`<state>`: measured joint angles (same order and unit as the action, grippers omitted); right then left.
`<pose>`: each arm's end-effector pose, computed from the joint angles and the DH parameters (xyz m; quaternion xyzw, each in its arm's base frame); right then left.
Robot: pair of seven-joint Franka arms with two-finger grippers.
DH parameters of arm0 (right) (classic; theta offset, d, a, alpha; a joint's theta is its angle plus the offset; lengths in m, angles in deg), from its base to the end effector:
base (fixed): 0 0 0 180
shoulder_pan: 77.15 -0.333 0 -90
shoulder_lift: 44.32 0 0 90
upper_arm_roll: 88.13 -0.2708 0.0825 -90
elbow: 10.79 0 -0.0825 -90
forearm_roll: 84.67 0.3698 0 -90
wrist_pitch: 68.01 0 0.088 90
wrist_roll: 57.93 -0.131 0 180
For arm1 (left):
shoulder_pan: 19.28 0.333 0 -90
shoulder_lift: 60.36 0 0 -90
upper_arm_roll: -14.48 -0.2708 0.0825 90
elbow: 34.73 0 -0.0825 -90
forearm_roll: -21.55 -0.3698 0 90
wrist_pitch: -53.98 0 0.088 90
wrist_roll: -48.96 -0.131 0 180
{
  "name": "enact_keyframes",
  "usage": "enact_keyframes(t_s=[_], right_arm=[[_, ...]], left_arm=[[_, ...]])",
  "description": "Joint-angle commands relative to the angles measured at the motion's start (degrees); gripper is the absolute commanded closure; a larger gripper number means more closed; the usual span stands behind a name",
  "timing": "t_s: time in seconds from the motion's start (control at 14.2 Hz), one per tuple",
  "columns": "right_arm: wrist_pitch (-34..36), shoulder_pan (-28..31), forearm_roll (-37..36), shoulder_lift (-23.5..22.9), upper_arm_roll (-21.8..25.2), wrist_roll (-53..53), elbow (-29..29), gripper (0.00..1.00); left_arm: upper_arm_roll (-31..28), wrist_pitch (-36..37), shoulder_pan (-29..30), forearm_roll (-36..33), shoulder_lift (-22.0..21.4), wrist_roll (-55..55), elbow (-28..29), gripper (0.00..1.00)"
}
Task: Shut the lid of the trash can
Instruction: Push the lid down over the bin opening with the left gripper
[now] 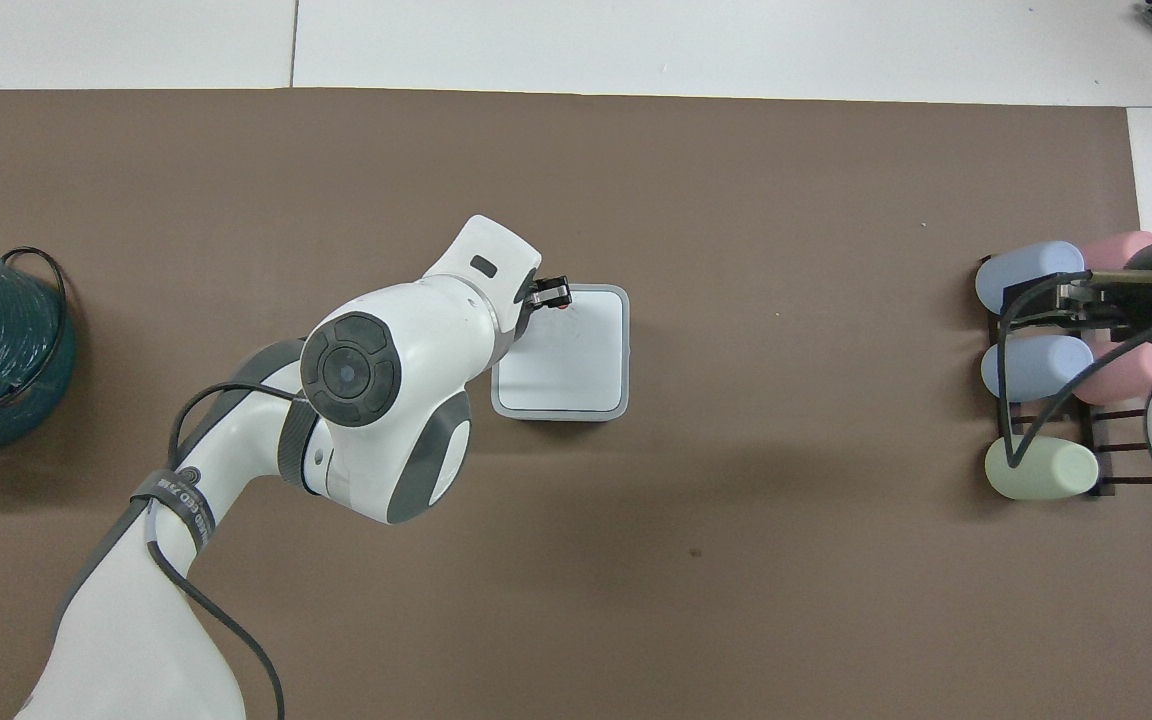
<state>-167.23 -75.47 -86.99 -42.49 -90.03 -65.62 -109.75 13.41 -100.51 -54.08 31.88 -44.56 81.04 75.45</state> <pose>0.5437 -0.0024 0.5146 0.9977 -0.0622 0.0196 0.0193 0.5347 -0.3526 0.3472 0.9663 0.0543 0.1760 0.1797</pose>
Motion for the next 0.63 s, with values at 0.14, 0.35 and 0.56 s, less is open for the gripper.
enact_keyframes(t_s=[0.14, 0.35, 0.56], right_arm=[[0.44, 0.42, 0.04, 0.01, -0.30, 0.83, 0.34, 0.00], [0.44, 0.42, 0.04, 0.01, -0.30, 0.83, 0.34, 0.00], [0.44, 0.42, 0.04, 0.01, -0.30, 0.83, 0.34, 0.00]], left_arm=[[0.19, -0.46, -0.35, 1.27, 1.95, -2.73, -0.14, 1.00], [0.19, -0.63, -0.88, 1.27, 3.44, -4.57, 0.04, 1.00], [0.19, -0.63, -1.06, 1.27, 4.06, -4.75, 0.21, 1.00]])
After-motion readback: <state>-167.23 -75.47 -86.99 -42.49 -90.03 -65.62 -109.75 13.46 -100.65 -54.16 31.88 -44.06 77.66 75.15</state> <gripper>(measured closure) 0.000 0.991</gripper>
